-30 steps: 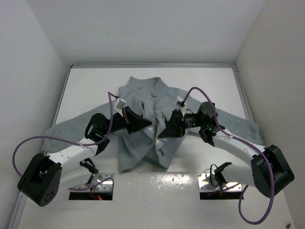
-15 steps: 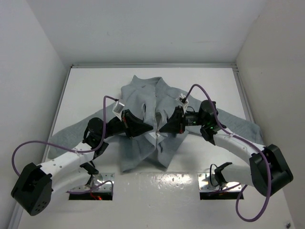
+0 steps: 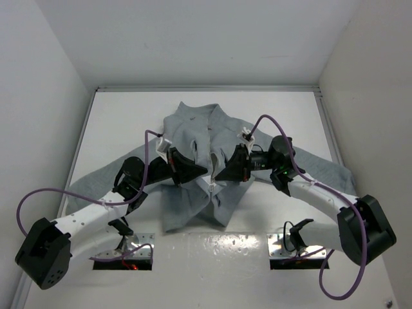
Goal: Zip up the jacket
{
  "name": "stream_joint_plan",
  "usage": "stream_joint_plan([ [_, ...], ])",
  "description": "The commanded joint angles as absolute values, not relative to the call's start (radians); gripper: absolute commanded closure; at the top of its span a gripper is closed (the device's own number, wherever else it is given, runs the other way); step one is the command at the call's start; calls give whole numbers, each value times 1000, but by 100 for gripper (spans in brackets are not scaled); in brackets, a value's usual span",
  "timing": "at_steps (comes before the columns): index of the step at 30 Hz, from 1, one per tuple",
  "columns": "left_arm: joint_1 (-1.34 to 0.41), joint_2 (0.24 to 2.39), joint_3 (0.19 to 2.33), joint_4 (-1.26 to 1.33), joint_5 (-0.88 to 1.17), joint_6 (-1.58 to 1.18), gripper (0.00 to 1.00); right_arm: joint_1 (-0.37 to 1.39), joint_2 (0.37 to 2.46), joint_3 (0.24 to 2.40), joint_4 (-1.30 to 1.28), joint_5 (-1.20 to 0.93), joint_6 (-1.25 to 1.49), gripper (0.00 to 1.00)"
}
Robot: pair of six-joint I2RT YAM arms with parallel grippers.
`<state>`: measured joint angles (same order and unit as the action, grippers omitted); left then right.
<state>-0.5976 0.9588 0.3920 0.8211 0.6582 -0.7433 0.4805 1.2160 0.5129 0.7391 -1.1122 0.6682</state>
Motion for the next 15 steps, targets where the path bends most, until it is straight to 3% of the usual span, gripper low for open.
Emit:
stream_joint_plan([
  [1, -578, 963, 454, 859, 635, -669, 100, 500, 1178, 517, 851, -1155, 667, 100],
  [15, -578, 954, 423, 894, 678, -710, 100, 468, 1183, 520, 810, -1077, 707, 100],
])
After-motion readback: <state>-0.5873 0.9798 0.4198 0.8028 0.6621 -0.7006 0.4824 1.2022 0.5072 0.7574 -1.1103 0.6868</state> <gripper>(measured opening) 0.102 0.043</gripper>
